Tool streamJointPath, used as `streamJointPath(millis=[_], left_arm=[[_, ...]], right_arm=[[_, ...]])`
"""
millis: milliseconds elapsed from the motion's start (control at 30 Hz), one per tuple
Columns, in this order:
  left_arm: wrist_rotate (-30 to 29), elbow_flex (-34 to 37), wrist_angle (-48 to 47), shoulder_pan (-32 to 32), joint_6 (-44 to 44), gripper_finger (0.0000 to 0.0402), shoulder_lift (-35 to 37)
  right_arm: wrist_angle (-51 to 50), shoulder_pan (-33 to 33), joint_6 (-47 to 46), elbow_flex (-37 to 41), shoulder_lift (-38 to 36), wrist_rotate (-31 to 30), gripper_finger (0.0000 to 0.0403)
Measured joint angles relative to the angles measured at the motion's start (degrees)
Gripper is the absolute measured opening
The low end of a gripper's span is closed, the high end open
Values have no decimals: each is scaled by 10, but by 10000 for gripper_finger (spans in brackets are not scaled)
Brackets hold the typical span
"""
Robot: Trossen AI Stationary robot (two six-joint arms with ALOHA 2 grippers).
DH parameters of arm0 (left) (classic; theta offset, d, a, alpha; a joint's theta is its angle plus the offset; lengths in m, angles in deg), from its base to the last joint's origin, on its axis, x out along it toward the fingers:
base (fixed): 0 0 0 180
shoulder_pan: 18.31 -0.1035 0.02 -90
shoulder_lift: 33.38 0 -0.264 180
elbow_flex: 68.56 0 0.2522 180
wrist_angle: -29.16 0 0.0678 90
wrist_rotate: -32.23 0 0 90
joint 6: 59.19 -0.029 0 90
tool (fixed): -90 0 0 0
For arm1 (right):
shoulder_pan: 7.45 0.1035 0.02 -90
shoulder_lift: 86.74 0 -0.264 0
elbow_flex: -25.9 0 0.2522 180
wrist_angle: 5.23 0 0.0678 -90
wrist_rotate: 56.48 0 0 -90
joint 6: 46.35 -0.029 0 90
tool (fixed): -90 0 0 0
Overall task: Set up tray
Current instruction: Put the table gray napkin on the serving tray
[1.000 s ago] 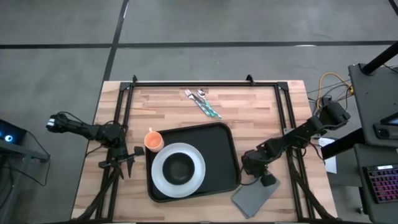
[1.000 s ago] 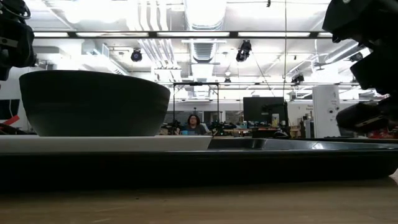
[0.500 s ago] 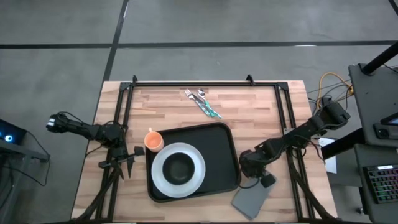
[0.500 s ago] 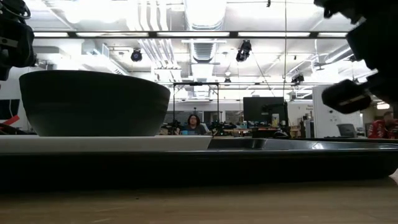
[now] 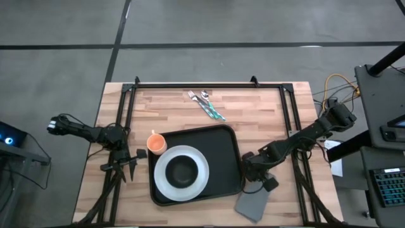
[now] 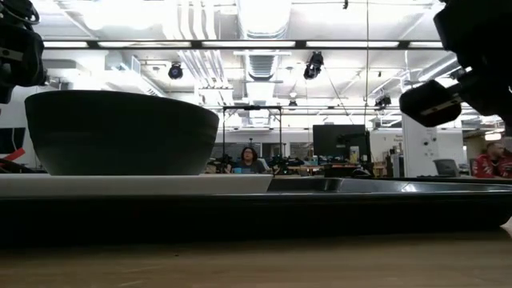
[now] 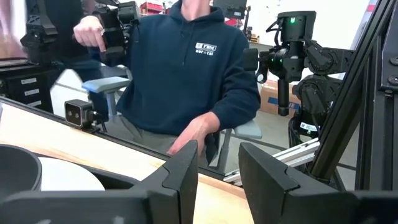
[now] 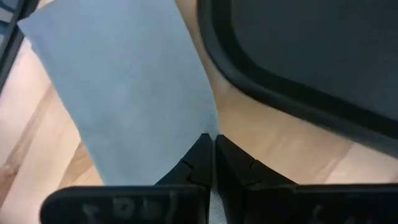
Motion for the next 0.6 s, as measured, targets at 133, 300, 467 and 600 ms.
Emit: streamJointPath(millis=[133,300,467,600], left_arm=[[0,0,0,0,0,98,0],[0,0,0,0,0,98,0],[0,0,0,0,0,98,0],[0,0,0,0,0,98,0]], right_arm=[[-22,0,4,-10,0,-8,8],[-41,4,15,-24,0,-20,8],[-41,4,24,-36,0,-47,8],[-41,5,51,-41,-1,-47,8]])
